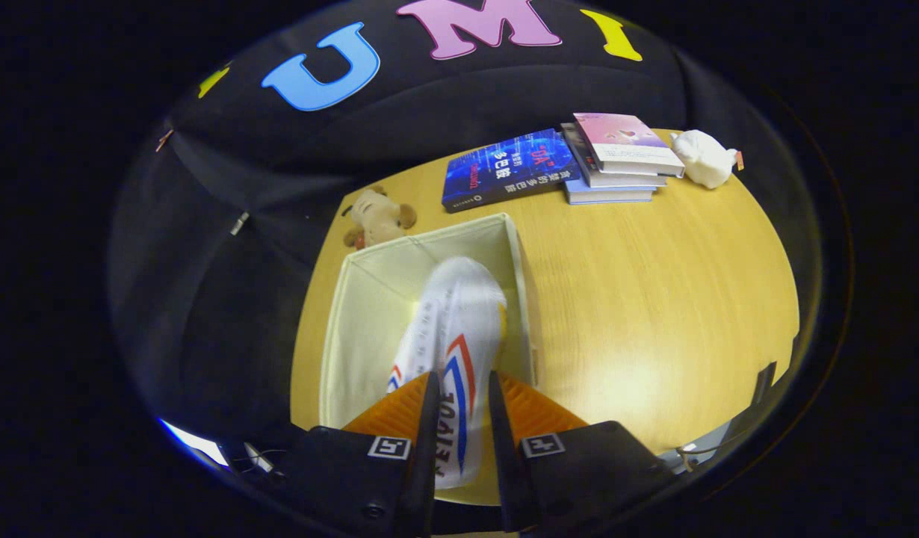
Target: Open the storage box then place both shoes into the box .Put the left shoe in first, then the right shoe, with the right side of both shoes facing outward in a uniform manner.
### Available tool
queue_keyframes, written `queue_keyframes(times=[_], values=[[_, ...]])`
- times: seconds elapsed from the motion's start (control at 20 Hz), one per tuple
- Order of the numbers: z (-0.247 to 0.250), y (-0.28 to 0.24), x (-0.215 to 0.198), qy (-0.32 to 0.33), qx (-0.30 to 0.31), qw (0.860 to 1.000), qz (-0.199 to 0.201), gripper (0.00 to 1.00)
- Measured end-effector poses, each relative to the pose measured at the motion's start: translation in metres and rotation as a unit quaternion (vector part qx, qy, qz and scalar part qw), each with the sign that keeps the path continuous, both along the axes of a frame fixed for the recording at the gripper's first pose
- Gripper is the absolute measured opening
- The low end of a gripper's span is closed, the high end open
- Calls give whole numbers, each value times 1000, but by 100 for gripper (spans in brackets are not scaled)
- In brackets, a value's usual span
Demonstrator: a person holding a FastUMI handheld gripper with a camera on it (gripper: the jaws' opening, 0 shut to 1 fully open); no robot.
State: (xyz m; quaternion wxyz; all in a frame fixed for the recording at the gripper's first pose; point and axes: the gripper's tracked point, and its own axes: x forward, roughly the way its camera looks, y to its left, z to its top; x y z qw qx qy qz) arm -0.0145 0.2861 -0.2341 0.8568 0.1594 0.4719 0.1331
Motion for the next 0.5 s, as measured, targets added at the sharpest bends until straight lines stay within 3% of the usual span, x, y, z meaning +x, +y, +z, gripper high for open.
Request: queue_keyframes(times=[0.05,0.15,0.25,0.5], values=[[7,-1,2,-9,7,1000,-5,52],[21,-8,4,-26,-6,1000,-8,91],[44,-19,11,-70,-23,997,1,99],[123,-68,29,-207,-61,976,19,99]])
